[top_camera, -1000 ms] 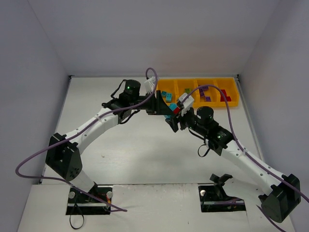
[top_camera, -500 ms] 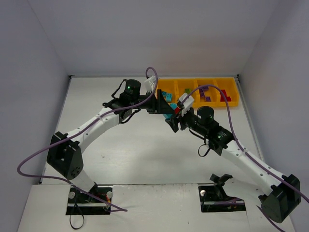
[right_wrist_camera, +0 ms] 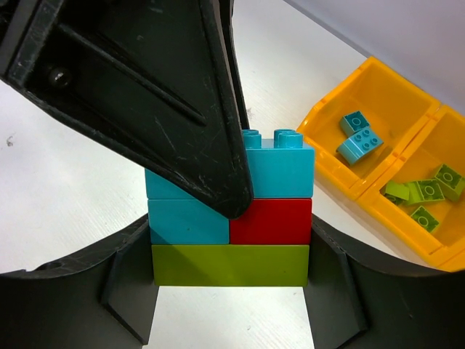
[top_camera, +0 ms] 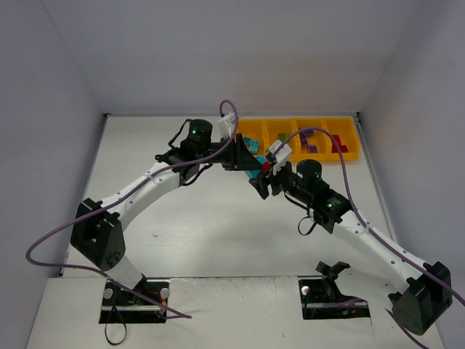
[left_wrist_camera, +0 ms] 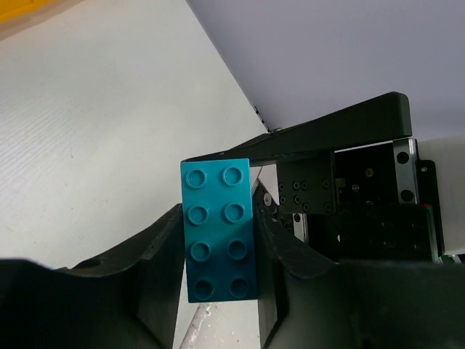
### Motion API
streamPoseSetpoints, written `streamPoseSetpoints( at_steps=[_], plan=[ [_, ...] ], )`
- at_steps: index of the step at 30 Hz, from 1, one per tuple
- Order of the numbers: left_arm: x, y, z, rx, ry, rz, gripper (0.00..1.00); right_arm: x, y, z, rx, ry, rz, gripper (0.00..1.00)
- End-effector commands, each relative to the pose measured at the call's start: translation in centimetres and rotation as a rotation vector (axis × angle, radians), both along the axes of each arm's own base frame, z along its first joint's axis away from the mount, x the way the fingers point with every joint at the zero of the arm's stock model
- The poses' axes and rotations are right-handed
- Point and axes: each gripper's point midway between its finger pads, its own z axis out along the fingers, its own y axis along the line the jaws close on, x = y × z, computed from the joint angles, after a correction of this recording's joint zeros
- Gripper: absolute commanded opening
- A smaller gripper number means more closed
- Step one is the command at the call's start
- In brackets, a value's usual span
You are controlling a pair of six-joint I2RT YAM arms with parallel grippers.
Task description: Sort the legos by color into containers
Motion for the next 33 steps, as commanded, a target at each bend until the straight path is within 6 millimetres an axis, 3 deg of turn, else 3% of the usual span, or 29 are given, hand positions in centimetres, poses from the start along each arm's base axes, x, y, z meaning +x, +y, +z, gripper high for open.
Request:
streamPoseSetpoints(
  at_steps=[1, 12, 25, 33],
  plan=[
    [0.2, 0.0, 4.2, -0.078, -0.129, 0.000, 0.29, 0.9, 0.3, 2.6, 0.057, -0.084, 0.001, 0.04],
    [0.7, 0.3, 5.1, -0.067, -0.144, 0.008, 0.21, 1.0, -0.7, 0.9, 0.028, -0.068, -0.032, 0.00],
    [1.5, 1.3, 6.9, -0.080, -0.180, 0.026, 0.20, 0.5, -1.7, -1.5, 0.005, -0.019, -0.064, 0.00],
    [2.2, 1.9, 7.7, -0.089, -0.194, 0.050, 0.20, 0.5, -2.0, -1.8, 0.004, -0.012, -0.077, 0.00]
  ],
)
